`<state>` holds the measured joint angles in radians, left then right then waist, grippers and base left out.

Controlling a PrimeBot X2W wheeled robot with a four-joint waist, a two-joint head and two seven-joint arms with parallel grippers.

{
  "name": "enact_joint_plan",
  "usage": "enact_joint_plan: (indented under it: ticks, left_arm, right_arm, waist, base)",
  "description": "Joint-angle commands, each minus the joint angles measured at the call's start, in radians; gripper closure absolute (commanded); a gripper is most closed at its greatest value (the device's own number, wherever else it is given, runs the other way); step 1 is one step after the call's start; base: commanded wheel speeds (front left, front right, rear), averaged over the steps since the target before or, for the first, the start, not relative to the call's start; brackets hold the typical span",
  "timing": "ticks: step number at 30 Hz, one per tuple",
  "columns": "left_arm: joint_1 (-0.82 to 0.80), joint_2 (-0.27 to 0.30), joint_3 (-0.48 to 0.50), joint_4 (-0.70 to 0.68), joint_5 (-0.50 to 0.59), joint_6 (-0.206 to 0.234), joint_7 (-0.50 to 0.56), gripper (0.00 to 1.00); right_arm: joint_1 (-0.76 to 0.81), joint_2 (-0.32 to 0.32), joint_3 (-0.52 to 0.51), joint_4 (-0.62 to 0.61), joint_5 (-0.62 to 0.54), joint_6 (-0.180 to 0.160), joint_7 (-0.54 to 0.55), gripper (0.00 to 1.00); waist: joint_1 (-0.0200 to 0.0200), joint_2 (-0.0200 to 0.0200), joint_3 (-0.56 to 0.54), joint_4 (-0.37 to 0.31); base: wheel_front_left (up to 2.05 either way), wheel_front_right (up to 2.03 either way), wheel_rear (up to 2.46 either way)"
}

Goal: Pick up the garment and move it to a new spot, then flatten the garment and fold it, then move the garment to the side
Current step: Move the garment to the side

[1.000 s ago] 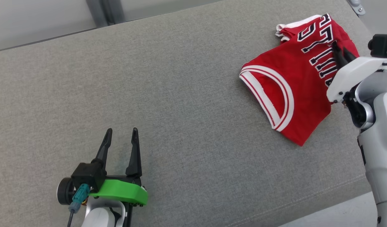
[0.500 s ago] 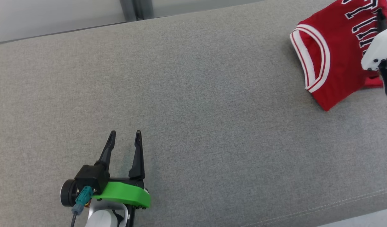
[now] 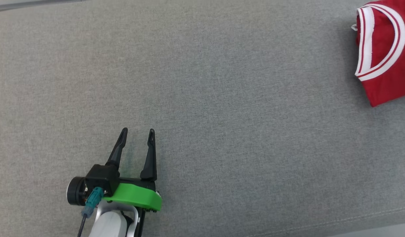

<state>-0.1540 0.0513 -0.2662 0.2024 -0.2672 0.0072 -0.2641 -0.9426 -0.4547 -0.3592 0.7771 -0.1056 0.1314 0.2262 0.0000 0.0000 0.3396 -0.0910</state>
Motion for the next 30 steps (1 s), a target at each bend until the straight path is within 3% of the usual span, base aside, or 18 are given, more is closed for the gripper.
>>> enact_joint_plan:
  ticks: [1,8,9,10,11,20,30]
  left_arm:
    - [-0.024,0.006,0.000,0.000,0.006,-0.004,0.000,0.00]
    - [-0.047,0.016,-0.009,-0.009,0.023,-0.007,0.000,0.00]
    - [-0.050,0.018,-0.010,-0.010,0.023,-0.007,0.000,0.00]
    - [-0.053,0.019,-0.011,-0.010,0.025,-0.007,0.000,0.00]
    - [-0.055,0.019,-0.012,-0.011,0.027,-0.006,0.000,0.00]
    - [-0.063,0.024,-0.014,-0.013,0.031,0.002,0.000,0.00]
    - [-0.064,0.033,0.011,-0.023,0.014,0.011,0.000,0.00]
  right_arm:
    - [-0.021,-0.013,-0.023,0.011,-0.016,-0.002,0.001,1.00]
    - [-0.037,-0.034,-0.124,0.013,-0.158,-0.002,-0.036,1.00]
    - [-0.038,-0.037,-0.137,0.007,-0.184,-0.002,-0.050,0.82]
    - [-0.039,-0.035,-0.152,0.001,-0.215,-0.002,-0.070,0.56]
    - [-0.041,-0.029,-0.161,-0.005,-0.235,-0.002,-0.093,0.00]
    - [-0.087,0.022,-0.232,0.050,-0.357,-0.002,-0.253,0.00]
    - [-0.130,0.060,-0.196,0.170,-0.350,-0.002,-0.427,0.00]
  waist:
    - [0.0000,0.0000,0.053,0.036]
    - [0.0000,0.0000,0.125,0.072]
    - [0.0000,0.0000,0.131,0.076]
    - [0.0000,0.0000,0.140,0.080]
    - [0.0000,0.0000,0.145,0.082]
    - [0.0000,0.0000,0.156,0.083]
    - [0.0000,0.0000,0.090,0.051]
  base:
    - [0.00,0.00,0.00]
    - [0.00,0.00,0.00]
    - [0.00,0.00,0.00]
    - [0.00,0.00,0.00]
    - [0.00,0.00,0.00]
    - [0.00,0.00,0.00]
    - [0.00,0.00,0.00]
